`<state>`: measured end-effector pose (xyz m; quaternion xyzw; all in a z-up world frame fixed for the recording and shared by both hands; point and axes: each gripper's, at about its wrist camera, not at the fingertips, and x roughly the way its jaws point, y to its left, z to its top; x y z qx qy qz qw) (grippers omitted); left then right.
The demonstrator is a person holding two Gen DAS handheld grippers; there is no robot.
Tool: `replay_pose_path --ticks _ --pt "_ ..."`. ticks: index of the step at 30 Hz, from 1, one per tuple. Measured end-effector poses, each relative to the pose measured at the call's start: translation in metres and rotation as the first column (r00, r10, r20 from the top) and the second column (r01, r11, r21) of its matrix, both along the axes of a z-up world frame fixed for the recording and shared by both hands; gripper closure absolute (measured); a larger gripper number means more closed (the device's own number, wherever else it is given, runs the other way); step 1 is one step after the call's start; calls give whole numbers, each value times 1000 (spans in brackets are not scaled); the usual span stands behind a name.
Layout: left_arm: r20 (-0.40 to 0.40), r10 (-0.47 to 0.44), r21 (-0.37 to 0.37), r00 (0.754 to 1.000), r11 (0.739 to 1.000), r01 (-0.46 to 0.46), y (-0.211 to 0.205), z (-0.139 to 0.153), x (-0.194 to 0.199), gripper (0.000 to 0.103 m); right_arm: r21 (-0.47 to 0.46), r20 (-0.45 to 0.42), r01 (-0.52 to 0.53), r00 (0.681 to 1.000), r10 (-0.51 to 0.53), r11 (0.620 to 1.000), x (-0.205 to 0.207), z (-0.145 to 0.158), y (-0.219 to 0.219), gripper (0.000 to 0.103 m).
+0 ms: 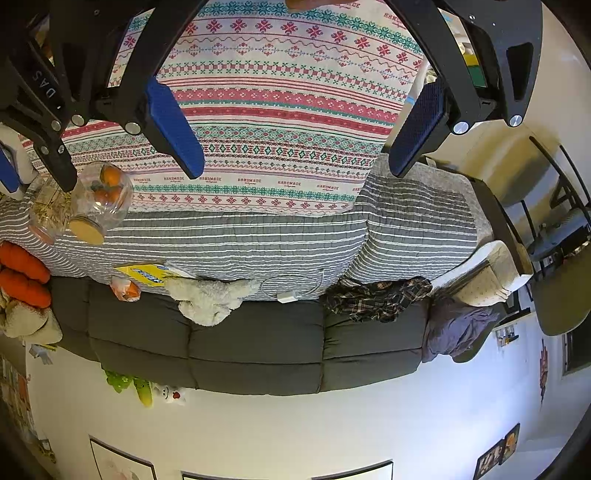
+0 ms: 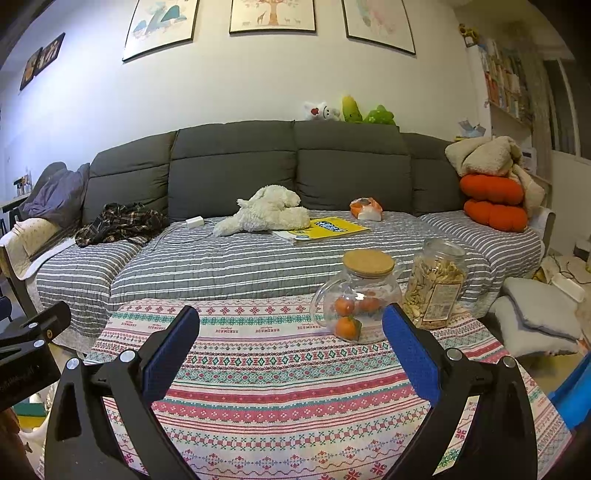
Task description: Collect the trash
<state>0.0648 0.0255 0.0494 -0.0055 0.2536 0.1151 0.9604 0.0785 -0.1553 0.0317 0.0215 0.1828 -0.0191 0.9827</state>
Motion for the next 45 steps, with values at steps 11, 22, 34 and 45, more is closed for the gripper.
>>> replay_pose_path --ticks 11,22,34,45 --pt "-2 -3 1 1000 1000 3 1 0 0 7 4 -7 1 1000 -1 1000 1 0 -1 7" --pt "2 -6 8 1000 1000 6 0 0 -1 7 13 -19 -2 1000 3 1000 2 -2 -2 7" --pt "4 -7 16 1000 1000 7 0 0 -1 7 26 -30 -9 999 9 1000 3 -5 -3 7" --pt "4 -4 18 1000 1000 4 1 -1 -1 7 30 -37 -17 999 18 999 4 -6 -1 7"
